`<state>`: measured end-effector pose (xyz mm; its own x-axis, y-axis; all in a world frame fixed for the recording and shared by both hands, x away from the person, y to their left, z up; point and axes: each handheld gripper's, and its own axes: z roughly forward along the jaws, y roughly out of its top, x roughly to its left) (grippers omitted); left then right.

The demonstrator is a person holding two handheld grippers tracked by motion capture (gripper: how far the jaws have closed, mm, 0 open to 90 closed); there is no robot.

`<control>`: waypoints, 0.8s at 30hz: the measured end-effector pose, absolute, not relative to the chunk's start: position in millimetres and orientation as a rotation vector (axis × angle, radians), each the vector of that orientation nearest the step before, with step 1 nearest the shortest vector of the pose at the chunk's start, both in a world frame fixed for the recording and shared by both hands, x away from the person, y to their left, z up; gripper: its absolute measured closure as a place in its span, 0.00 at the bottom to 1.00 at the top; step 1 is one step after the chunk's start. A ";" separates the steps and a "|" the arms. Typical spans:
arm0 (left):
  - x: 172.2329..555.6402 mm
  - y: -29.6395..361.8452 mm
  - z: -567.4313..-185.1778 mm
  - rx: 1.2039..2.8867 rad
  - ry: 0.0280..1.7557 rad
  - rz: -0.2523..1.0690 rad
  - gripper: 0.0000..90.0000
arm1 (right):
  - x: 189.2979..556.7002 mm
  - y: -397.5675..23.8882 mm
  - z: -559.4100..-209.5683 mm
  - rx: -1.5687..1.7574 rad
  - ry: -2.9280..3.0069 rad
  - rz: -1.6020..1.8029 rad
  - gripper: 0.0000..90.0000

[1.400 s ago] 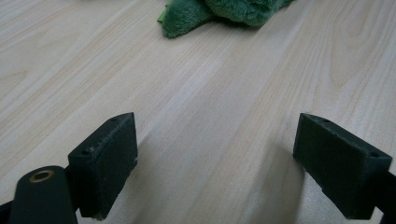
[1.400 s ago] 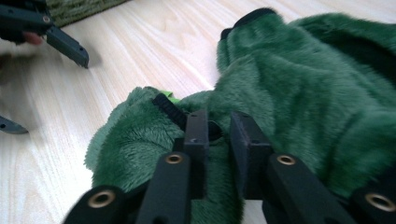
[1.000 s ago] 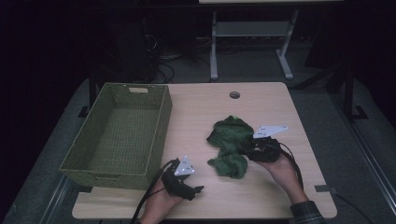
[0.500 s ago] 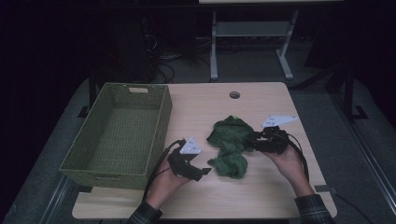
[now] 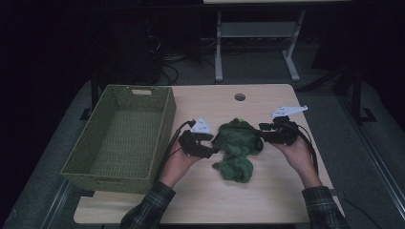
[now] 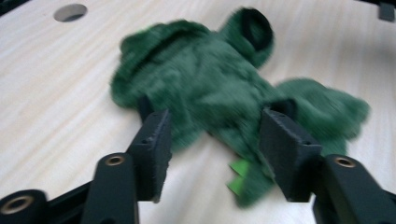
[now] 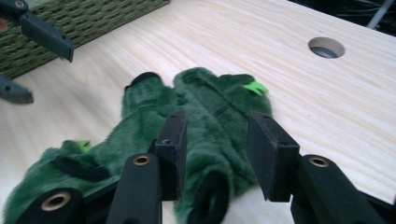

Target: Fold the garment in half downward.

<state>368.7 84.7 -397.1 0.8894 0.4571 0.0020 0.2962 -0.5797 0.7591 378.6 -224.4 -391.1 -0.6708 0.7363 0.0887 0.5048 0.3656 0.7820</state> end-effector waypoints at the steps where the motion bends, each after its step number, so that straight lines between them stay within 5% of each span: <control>1: 374.7 83.6 -395.8 2.229 0.541 0.252 0.52 | 381.1 -224.9 -390.8 1.103 2.349 1.197 0.64; 8: 415.0 77.9 -396.1 2.202 0.589 0.246 0.62 | 404.0 -223.9 -397.8 1.140 2.351 1.165 0.65; 24: 475.6 40.9 -442.7 2.281 0.632 0.203 0.61 | 442.3 -229.9 -444.1 1.290 2.416 1.087 0.62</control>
